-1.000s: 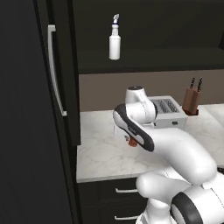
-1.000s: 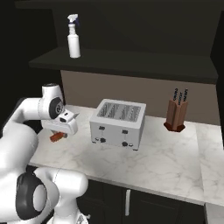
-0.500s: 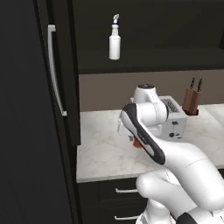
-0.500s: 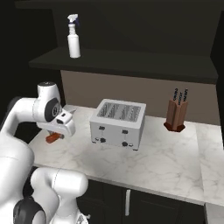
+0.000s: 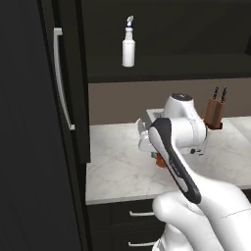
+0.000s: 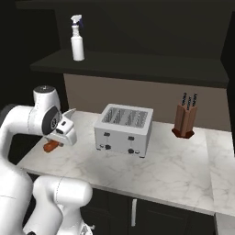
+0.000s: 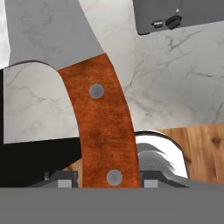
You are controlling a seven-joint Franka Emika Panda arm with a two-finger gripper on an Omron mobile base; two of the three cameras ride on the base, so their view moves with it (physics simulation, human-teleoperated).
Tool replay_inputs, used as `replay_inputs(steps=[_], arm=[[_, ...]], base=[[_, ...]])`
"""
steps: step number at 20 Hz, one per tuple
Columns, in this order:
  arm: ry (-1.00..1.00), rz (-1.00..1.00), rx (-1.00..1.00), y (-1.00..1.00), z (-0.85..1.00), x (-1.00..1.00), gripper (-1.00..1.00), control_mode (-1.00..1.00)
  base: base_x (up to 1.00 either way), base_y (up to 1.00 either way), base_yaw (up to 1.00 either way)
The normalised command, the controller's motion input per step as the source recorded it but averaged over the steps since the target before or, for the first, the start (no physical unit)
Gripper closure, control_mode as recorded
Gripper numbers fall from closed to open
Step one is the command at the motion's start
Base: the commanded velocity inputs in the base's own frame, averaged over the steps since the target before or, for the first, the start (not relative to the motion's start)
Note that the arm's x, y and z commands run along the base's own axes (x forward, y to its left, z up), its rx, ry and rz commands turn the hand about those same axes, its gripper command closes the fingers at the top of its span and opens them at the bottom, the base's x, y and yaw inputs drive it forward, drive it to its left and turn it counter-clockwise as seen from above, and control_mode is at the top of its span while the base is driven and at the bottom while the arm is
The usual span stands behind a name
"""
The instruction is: Move the cutting board and knife to the sink. Then move spray from the cabinet to the counter.
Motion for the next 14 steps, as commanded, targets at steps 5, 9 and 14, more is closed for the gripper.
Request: replay_inputs(steps=[5,9,14], arm=[[-0.11,0.01,0.03,-0.08,0.24,-0.35,1.0,-1.0],[0.0,0.03,0.0,-0.02,0.07,-0.14,1.0,-1.0],[0.0,0.0,0.0,0.0,0.0,0.0,1.0,-1.0]], base=[[0.0,0.0,0.0],[0.0,0.0,0.0],[0.0,0.0,0.0]])
